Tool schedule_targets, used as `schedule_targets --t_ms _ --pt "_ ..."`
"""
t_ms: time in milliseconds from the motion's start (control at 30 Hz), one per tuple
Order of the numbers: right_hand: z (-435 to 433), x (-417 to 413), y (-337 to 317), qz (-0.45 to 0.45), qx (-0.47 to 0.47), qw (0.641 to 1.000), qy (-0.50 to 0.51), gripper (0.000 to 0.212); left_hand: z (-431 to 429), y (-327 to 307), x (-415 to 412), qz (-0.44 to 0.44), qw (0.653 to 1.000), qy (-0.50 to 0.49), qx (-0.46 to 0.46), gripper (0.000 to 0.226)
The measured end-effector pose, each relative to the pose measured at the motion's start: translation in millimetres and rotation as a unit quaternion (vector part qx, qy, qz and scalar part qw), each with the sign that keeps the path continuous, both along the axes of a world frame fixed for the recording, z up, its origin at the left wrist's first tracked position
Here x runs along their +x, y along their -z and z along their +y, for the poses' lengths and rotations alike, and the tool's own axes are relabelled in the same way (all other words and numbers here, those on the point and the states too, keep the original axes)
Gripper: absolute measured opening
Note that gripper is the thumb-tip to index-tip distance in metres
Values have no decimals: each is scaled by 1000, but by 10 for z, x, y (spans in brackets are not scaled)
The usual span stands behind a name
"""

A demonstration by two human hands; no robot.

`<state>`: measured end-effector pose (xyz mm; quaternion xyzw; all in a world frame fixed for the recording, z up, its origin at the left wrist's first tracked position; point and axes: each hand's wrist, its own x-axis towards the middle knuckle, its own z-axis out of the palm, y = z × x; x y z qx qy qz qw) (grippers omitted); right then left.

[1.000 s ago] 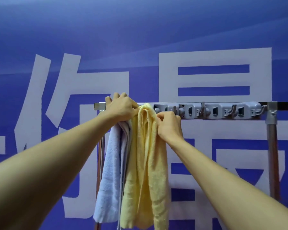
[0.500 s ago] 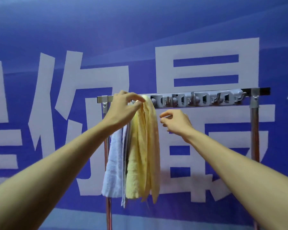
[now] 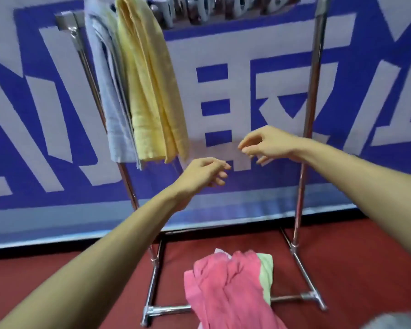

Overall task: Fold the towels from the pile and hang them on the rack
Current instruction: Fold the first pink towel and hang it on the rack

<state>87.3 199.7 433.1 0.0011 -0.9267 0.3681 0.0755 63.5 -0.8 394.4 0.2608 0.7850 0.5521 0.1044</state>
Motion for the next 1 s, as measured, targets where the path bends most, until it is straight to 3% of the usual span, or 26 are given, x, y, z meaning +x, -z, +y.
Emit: schedule_targets --t_ms 167,367,600,767,833,900,1000 --pt "320 -209 1262 -117 -48 991 38 19 219 1045 -206 -82 992 24 -93 18" --pt "502 -353 2879 -234 -96 964 84 8 263 2250 -459 -193 973 33 -125 17" --pt "428 -147 4387 -376 -56 917 123 22 279 3486 -450 -277 941 30 -193 20" --pt "281 95 5147 -431 -11 890 150 31 204 3915 -394 -312 922 30 -229 22" --pt "175 149 5265 -432 -2 888 155 30 172 3959 -396 -340 919 10 -197 23" --pt "99 121 5291 -420 21 894 158 38 172 3956 -388 -399 909 -50 -105 22" --pt "-13 -26 5162 -392 43 907 148 30 183 3933 -338 -439 893 -99 -26 21"
